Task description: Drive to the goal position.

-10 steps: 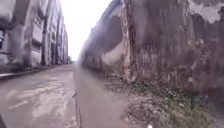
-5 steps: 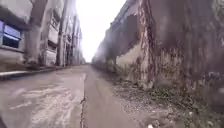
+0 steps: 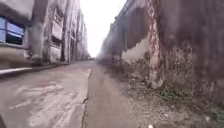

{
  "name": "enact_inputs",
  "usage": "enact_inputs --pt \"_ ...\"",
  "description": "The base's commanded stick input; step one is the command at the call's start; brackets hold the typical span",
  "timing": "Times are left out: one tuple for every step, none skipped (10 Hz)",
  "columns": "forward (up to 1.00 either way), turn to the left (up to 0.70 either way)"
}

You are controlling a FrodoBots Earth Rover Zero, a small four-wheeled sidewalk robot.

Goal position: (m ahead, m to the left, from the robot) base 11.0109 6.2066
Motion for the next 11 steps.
enact_inputs --pt "0.00 0.00" --pt "0.00 0.00" --pt "0.00 0.00" --pt "0.19 0.00" --pt "0.50 0.00" --pt "0.50 0.00" --pt "0.50 0.00" --pt "0.50 0.00" --pt "0.50 0.00" --pt "0.50 0.00" --pt "0.50 0.00"
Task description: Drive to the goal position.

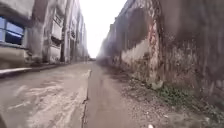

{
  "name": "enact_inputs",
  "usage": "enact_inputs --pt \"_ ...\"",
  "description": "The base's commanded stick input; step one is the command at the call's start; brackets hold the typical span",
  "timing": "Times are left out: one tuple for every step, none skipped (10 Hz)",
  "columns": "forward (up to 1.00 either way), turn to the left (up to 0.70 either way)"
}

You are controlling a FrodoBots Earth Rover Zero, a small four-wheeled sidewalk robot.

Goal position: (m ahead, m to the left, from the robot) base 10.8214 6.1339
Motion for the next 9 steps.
enact_inputs --pt "0.50 0.00" --pt "0.50 0.00" --pt "0.50 0.00" --pt "0.50 0.00" --pt "0.50 0.00" --pt "0.50 0.00" --pt "0.50 0.00" --pt "0.50 0.00" --pt "0.50 0.00"
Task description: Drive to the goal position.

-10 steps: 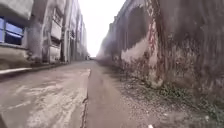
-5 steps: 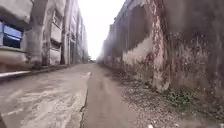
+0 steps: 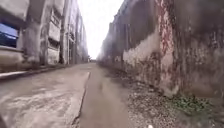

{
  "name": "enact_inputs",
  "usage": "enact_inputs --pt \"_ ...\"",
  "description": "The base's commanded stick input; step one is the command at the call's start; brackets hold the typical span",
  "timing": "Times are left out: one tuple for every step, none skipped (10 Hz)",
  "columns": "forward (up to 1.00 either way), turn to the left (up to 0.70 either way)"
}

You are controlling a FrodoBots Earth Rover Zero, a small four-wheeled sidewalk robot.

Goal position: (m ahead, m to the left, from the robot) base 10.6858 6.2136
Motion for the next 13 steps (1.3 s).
enact_inputs --pt "0.50 0.00" --pt "0.50 0.00" --pt "0.50 0.08" --pt "0.50 0.41" --pt "0.50 0.50" --pt "0.50 0.00" --pt "0.50 0.00" --pt "0.50 0.00" --pt "0.50 0.00" --pt "0.50 0.00" --pt "0.50 0.00" --pt "0.50 0.00" --pt "0.50 0.00"
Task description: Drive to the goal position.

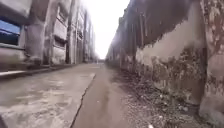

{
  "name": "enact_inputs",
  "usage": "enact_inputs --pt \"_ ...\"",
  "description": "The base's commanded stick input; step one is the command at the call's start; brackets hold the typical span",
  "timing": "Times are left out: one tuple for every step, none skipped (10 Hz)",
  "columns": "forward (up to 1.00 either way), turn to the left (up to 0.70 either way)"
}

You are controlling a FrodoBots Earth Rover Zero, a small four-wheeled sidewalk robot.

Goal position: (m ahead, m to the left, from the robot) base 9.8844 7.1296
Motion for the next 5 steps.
enact_inputs --pt "0.50 0.00" --pt "0.50 0.00" --pt "0.50 0.00" --pt "0.50 0.00" --pt "0.50 0.00"
